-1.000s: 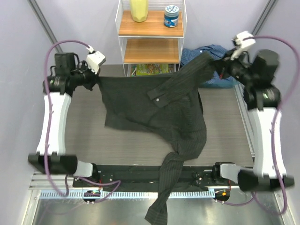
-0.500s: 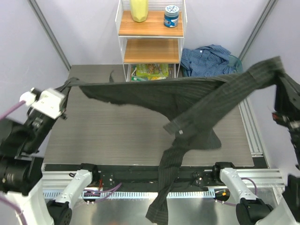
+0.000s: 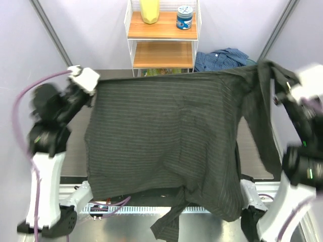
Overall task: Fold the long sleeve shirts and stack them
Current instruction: Flatten the shirt out
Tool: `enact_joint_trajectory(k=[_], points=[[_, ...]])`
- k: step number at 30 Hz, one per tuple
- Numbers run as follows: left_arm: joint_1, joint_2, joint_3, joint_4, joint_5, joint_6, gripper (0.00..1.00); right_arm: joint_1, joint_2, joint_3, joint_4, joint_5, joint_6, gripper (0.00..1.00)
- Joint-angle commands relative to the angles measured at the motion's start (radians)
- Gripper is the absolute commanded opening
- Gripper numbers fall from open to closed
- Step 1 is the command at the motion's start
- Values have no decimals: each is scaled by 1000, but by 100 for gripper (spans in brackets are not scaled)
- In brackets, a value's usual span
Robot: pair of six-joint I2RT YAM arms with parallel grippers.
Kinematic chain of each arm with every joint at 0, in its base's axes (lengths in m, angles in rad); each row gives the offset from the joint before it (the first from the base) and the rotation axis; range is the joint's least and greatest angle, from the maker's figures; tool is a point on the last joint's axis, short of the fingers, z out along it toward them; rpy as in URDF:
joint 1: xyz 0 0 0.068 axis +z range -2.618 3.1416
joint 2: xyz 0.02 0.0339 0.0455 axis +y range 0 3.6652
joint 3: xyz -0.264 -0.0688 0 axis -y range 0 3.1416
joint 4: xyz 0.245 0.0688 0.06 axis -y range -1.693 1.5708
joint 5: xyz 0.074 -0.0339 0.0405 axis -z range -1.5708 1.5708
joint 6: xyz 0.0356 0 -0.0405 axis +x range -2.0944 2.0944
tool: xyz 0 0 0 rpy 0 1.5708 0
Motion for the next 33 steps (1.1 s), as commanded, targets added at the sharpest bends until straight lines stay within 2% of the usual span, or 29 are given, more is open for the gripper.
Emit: enact_joint_trajectory(k=[1, 2, 3, 4, 5, 6, 7, 8, 9, 11, 15, 18, 19, 22, 26, 33], points=[[16, 148, -254, 87, -128, 78, 0, -21, 177, -231, 83, -47, -33, 11], [16, 175, -287, 152, -128, 81, 0, -1, 227, -290, 90, -39, -33, 16], [16, 204, -336, 183, -129, 72, 1, 35, 251, -320, 97, -1, -45, 26], [16, 286, -344, 202, -129, 67, 6, 174, 286, -337, 73, 60, -80, 31], [16, 329, -344, 213, -126, 65, 7, 244, 315, -373, 65, 219, -112, 47], [16, 385, -337, 228, -145, 53, 10, 313, 382, -386, 61, 281, -160, 63], [18, 482, -320, 239, -175, 43, 26, 424, 415, -394, 57, 344, -161, 73], [21, 536, -293, 199, -195, 36, 34, 445, 450, -363, 47, 393, -146, 78], [25, 575, -270, 179, -209, 36, 43, 448, 529, -324, 21, 392, -108, 79], [62, 620, -236, 164, -203, 21, 56, 447, 582, -232, -79, 405, -79, 79], [96, 579, -283, 146, -171, 47, 67, 438, 575, -275, -209, 350, -86, 79], [94, 537, -314, 57, -78, 122, 68, 435, 561, -383, -332, 301, -102, 74], [94, 531, -317, -38, 5, 166, 68, 436, 556, -421, -367, 291, -112, 72], [81, 520, -358, -181, 90, 229, 68, 438, 556, -579, -380, 274, -117, 62], [53, 525, -473, -188, 61, 242, 66, 447, 623, -755, -320, 314, -122, 53], [39, 640, -571, -105, -39, 187, 63, 461, 786, -826, -148, 434, -132, 50]])
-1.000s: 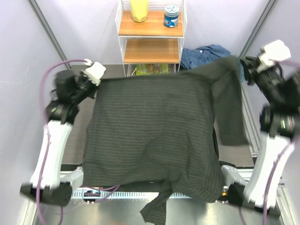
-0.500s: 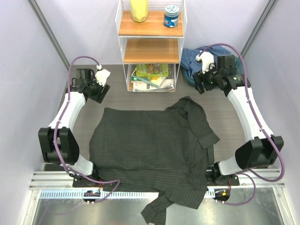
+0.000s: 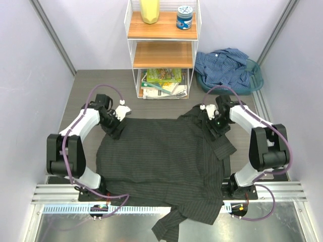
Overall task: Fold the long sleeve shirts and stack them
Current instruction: Flatten the shirt out
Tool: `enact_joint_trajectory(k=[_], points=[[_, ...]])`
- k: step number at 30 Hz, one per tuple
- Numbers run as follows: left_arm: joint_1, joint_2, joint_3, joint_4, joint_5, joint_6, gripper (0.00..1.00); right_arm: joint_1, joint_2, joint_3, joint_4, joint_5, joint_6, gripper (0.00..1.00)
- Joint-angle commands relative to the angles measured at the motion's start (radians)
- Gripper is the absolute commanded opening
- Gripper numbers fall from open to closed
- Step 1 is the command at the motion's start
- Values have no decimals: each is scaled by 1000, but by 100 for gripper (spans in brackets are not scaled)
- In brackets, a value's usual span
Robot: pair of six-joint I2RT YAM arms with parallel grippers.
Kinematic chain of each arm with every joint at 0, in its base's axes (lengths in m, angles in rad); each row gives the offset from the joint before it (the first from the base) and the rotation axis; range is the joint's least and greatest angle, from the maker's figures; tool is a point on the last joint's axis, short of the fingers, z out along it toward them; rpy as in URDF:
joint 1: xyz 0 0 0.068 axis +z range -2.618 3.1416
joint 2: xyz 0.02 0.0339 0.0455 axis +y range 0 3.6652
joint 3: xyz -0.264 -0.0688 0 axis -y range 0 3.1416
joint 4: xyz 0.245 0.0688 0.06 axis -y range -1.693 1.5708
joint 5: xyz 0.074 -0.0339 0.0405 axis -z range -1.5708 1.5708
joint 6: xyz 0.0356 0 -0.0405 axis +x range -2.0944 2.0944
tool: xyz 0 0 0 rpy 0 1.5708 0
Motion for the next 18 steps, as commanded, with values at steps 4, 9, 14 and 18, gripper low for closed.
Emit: enact_joint_trajectory(k=[4, 9, 14, 18], points=[[2, 157, 24, 86, -108, -72, 60, 16, 175, 68, 206, 148, -2, 46], [2, 285, 104, 137, -174, -155, 54, 11, 350, 165, 301, 292, 2, 45], [2, 395, 234, 117, -187, -215, 50, 4, 450, 395, 250, 299, 20, 44], [2, 368, 259, 80, -132, -201, 55, -9, 338, 476, 147, 189, 34, 52]])
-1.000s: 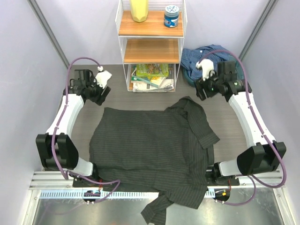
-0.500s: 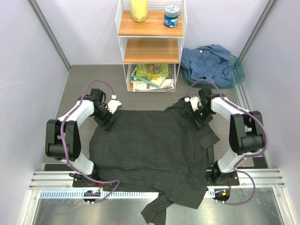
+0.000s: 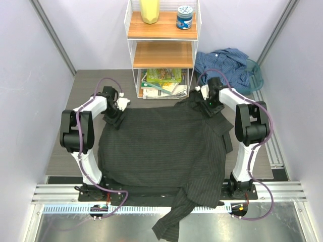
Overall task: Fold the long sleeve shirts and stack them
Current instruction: Flatten the shirt out
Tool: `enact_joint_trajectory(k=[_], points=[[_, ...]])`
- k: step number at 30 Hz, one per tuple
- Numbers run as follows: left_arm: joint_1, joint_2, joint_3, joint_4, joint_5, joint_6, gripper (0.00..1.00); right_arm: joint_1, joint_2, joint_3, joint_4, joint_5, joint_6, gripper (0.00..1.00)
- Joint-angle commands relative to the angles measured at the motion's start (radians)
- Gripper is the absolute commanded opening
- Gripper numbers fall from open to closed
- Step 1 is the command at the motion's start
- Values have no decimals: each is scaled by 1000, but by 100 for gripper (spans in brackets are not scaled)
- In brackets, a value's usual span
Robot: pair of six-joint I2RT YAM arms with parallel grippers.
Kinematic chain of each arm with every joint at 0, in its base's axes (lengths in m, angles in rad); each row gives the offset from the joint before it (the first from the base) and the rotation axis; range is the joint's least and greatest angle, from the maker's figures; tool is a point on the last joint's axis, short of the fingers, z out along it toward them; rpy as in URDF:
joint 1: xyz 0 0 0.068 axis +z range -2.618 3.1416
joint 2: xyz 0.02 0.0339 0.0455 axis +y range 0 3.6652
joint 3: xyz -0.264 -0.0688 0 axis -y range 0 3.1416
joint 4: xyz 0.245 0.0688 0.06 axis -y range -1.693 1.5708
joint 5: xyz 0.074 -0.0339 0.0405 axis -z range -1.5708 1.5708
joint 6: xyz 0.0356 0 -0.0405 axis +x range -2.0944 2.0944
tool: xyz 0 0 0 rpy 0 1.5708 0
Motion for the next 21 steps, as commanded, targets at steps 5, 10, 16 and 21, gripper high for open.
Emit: enact_joint_trajectory(k=[5, 10, 16, 21], points=[[1, -110, 29, -64, 169, -6, 67, -107, -262, 87, -136, -224, 84, 63], [1, -239, 23, -121, 232, 14, 92, -247, -269, 39, -199, -299, 101, 70], [1, -357, -34, -101, 240, 28, 94, -333, -217, -25, -193, -361, 143, 71], [3, -385, -34, -123, 252, 29, 95, -340, -165, -75, -129, -338, 170, 71]])
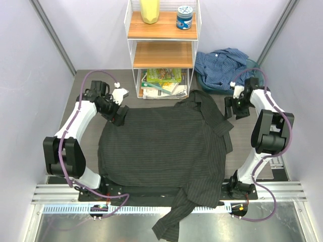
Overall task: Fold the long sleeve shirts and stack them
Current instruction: Flatten the shirt out
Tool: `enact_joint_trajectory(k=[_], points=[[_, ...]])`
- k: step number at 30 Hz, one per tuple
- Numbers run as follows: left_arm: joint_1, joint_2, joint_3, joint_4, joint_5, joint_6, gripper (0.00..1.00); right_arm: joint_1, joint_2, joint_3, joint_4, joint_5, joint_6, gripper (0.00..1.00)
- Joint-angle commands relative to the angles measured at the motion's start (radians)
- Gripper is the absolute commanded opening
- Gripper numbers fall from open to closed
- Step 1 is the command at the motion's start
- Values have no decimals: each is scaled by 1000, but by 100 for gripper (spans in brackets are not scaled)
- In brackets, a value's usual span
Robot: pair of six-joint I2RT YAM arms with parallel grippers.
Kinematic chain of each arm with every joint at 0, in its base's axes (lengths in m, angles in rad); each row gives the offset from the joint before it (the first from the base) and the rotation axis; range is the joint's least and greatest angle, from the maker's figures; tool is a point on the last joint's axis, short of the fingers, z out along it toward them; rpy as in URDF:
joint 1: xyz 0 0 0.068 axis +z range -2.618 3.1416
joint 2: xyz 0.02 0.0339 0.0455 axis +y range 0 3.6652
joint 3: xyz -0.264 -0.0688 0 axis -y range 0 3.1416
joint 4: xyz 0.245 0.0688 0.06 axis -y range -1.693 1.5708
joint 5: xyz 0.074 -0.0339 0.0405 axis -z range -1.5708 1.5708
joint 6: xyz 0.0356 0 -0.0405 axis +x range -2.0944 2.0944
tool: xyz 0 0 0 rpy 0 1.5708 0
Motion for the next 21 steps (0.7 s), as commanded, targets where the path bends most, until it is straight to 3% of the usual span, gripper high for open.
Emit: enact_joint_trajectory(k=[1, 9, 12, 13, 15, 16, 21], points=[[1, -26, -4, -35, 35, 12, 95, 1, 40, -20, 48, -20, 43, 72], [1, -46, -13, -30, 1, 27, 98, -12, 111, -65, 108, -23, 61, 70], [5, -29, -33, -35, -22, 51, 98, -12, 126, -76, 102, -60, 63, 52], [7, -20, -36, -56, -26, 85, 98, -12, 121, -77, 102, -66, 63, 34], [14, -11, -60, -66, -37, 106, 96, -15, 111, -73, 102, -83, 64, 16], [14, -8, -74, -78, -49, 151, 95, -18, 105, -71, 101, -97, 68, 2], [8, -12, -148, -70, -82, 211, 93, -30, 46, 28, 49, -152, 92, 1]])
